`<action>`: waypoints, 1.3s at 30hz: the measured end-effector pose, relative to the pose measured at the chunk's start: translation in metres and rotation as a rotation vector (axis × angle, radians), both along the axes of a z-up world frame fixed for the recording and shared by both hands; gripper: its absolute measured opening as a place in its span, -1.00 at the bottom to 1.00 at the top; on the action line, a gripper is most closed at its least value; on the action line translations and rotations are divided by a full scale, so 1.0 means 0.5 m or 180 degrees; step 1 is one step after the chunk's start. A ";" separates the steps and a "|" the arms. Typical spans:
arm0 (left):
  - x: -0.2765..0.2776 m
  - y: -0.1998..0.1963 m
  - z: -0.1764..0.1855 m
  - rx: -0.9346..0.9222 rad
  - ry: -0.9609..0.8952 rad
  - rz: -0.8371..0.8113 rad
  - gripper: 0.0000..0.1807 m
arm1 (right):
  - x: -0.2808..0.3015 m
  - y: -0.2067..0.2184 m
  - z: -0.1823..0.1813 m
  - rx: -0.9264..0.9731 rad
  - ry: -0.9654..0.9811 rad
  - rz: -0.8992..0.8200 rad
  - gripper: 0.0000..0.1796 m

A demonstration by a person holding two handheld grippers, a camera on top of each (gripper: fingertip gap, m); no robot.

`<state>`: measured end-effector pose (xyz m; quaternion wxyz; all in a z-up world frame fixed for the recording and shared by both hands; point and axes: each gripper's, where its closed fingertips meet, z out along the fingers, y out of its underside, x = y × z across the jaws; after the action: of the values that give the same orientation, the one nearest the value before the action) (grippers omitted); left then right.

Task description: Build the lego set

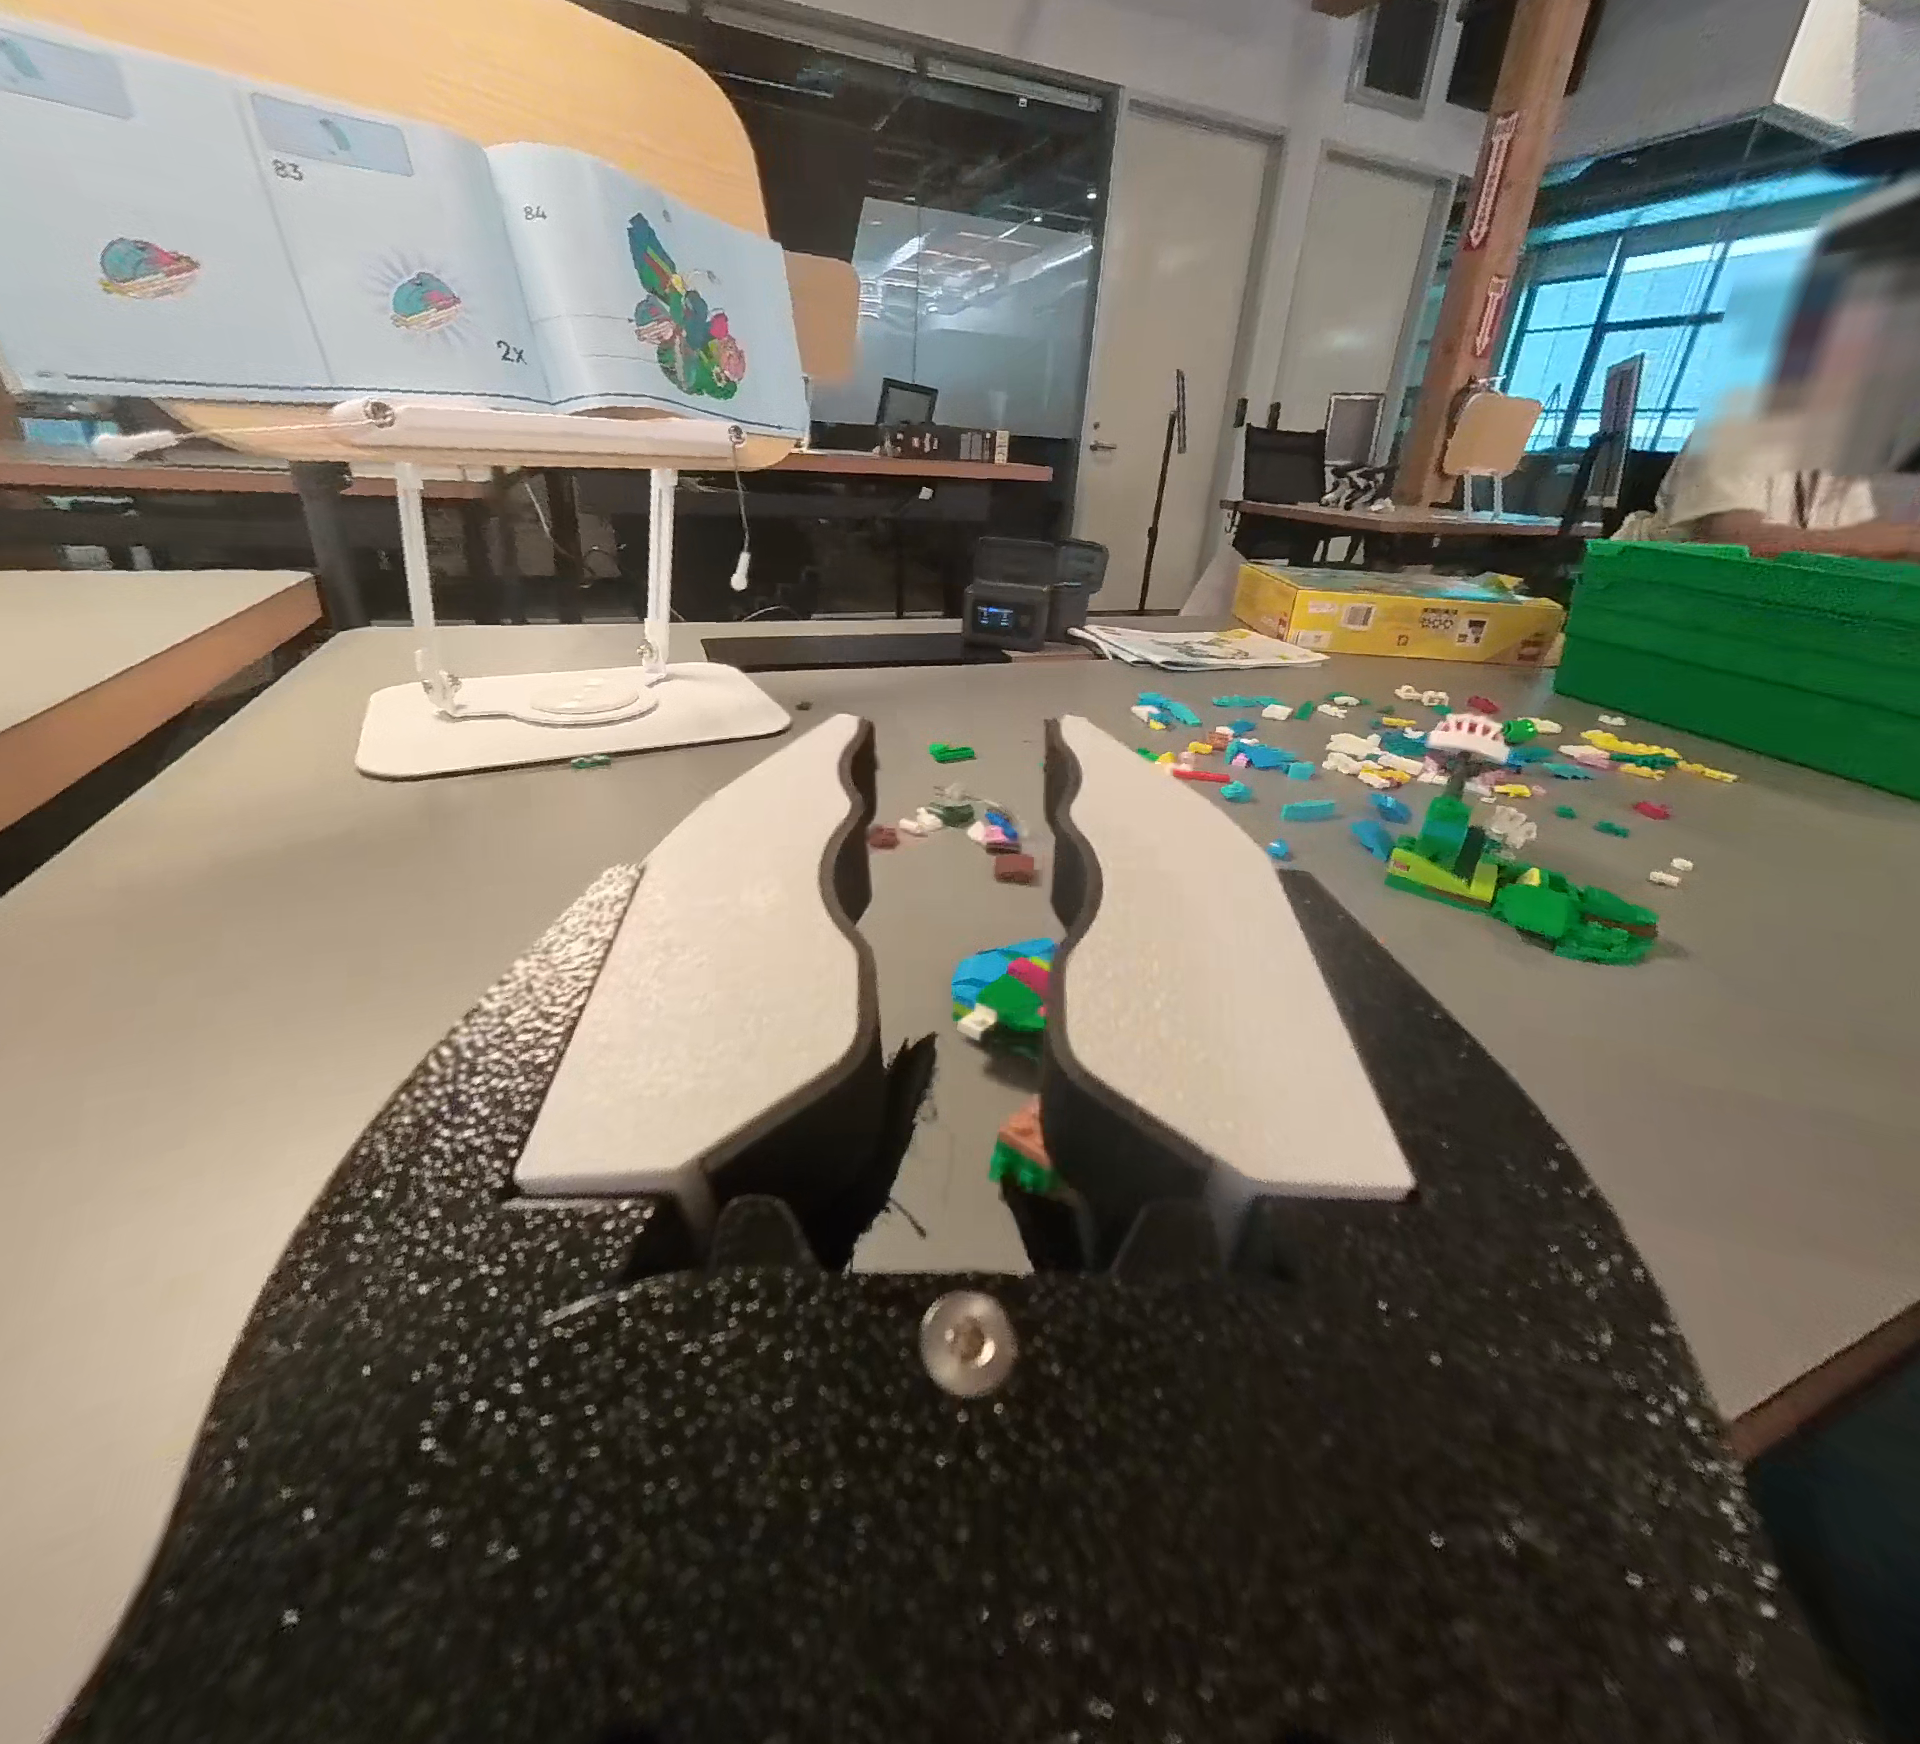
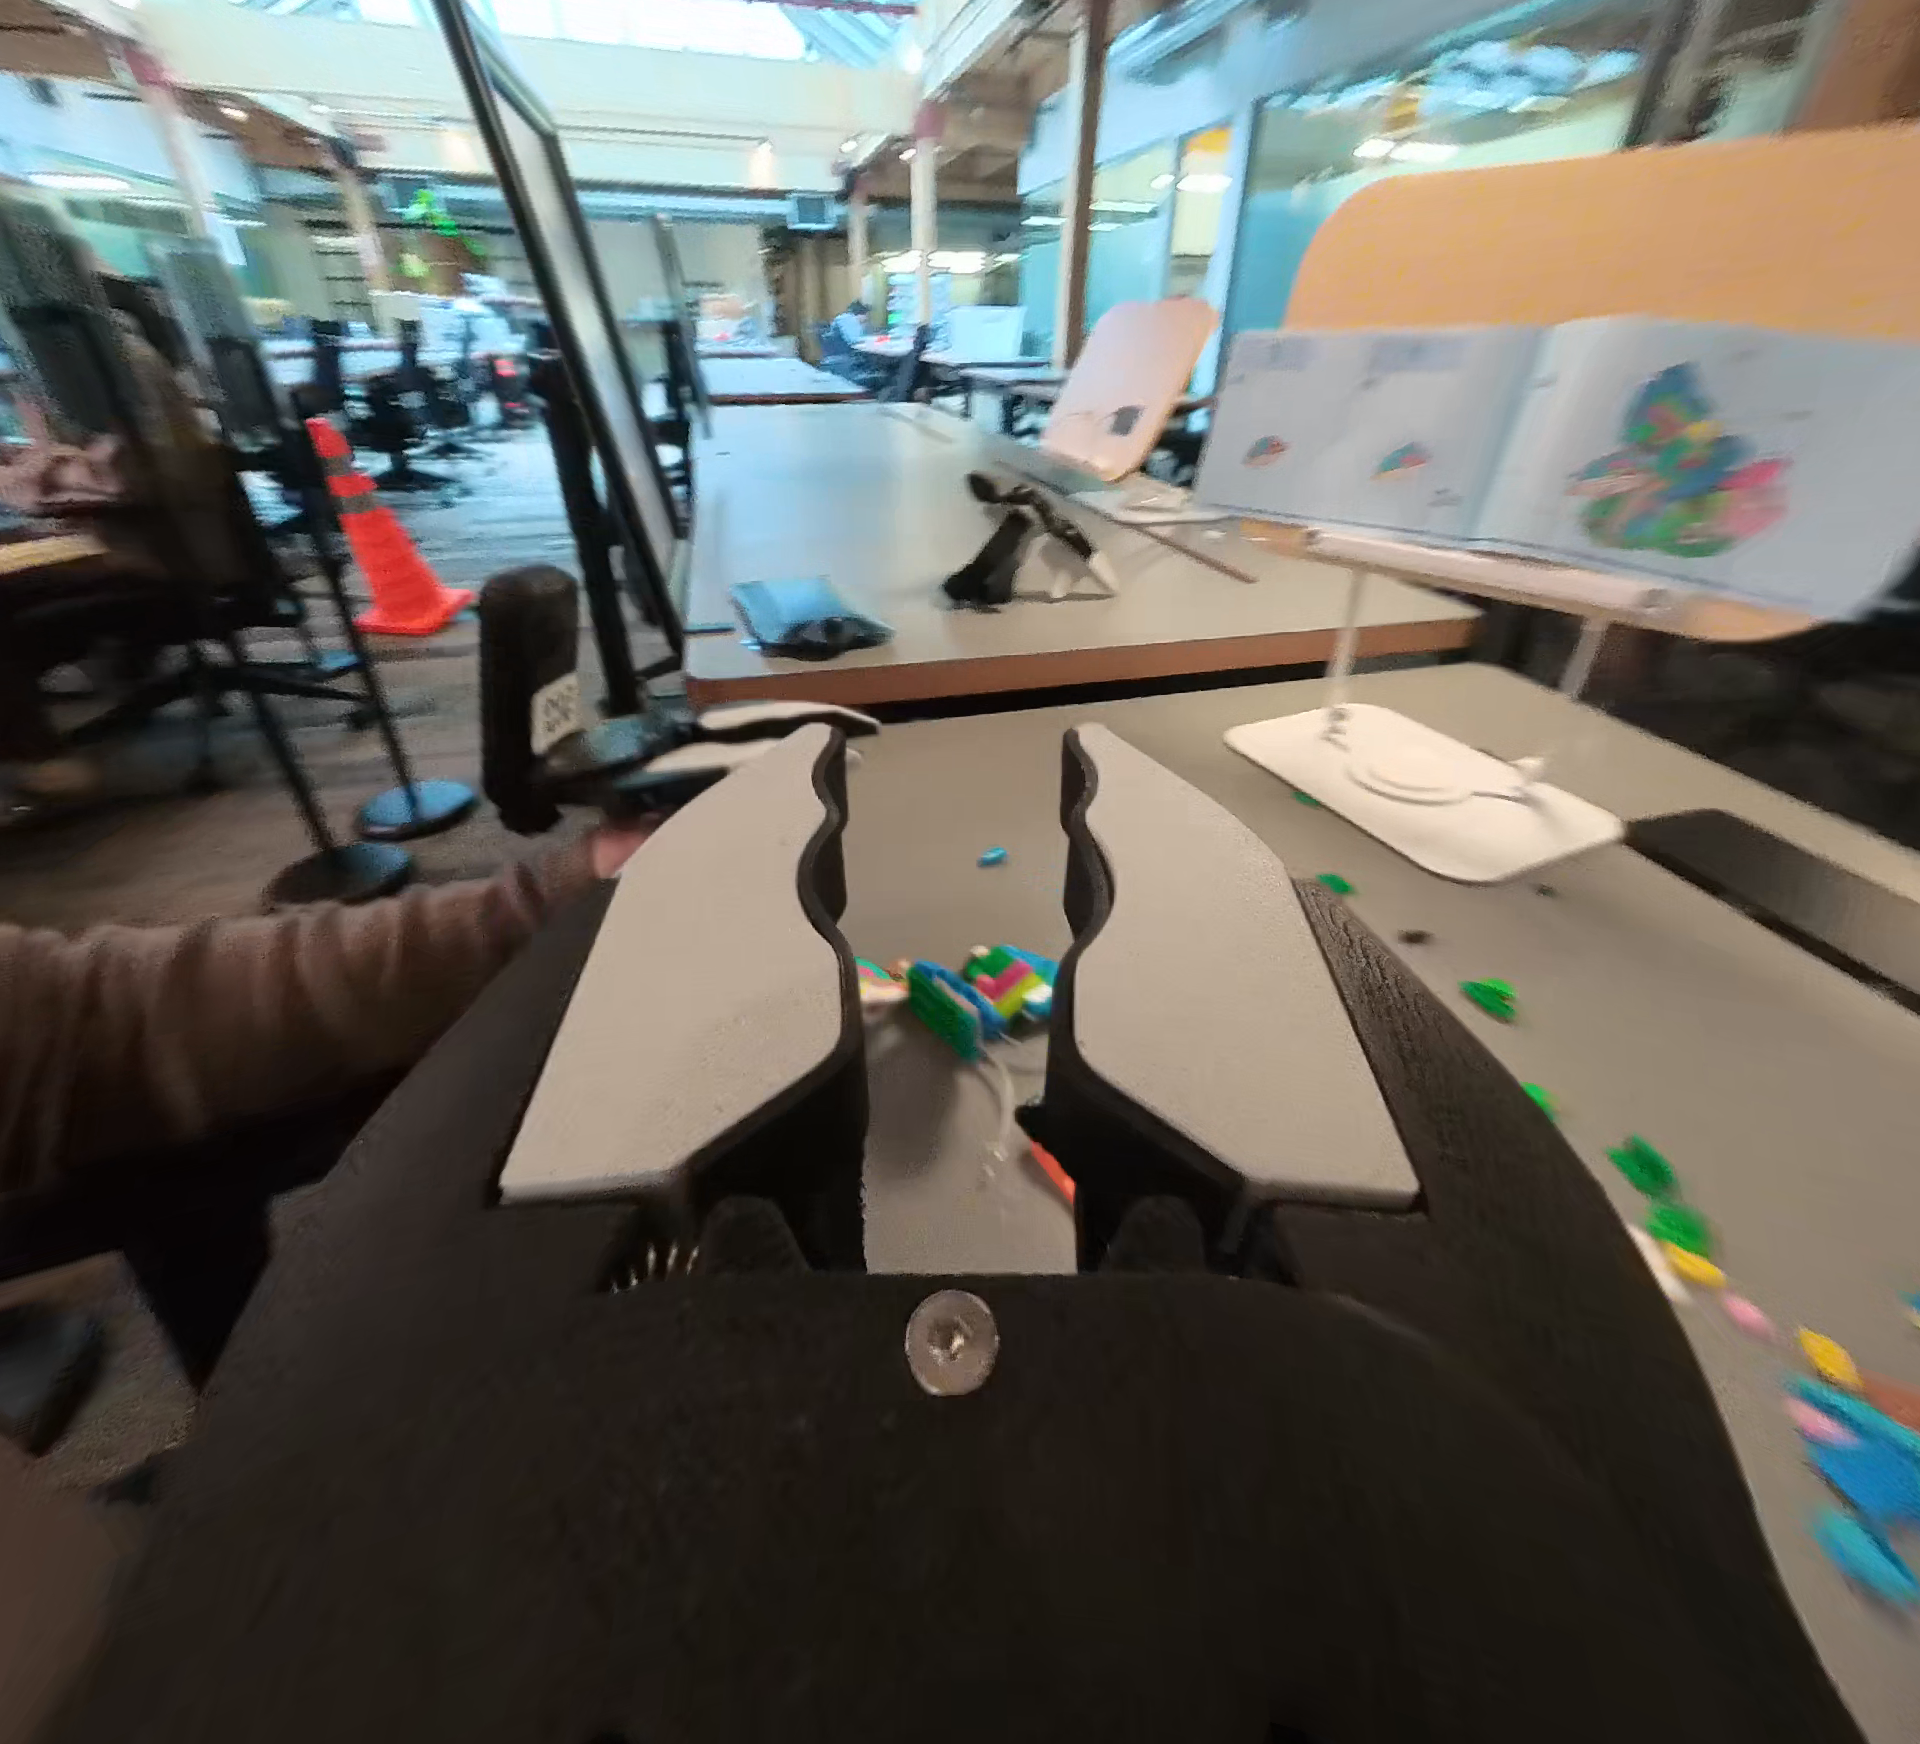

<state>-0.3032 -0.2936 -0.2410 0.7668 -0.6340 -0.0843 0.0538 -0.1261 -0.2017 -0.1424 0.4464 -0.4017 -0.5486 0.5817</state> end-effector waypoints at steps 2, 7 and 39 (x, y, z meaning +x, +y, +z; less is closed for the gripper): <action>0.011 0.008 0.004 -0.0010 -0.0124 -0.0094 -0.63 | 0.050 0.015 -0.015 0.0099 0.0145 -0.0106 -0.58; 0.050 0.057 0.031 -0.0129 -0.0243 -0.0297 -0.56 | 0.123 0.082 -0.029 0.0026 0.0390 -0.0256 -0.57; 0.082 0.337 -0.257 -0.5311 -0.0639 -0.0601 -0.45 | 0.265 0.480 -0.116 0.1104 0.0906 -0.3188 -0.66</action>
<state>-0.2624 -0.1251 -0.3693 0.0376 -0.9985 -0.0313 -0.0225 0.0067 0.0381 -0.2006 0.7982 -0.4516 -0.3123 0.2477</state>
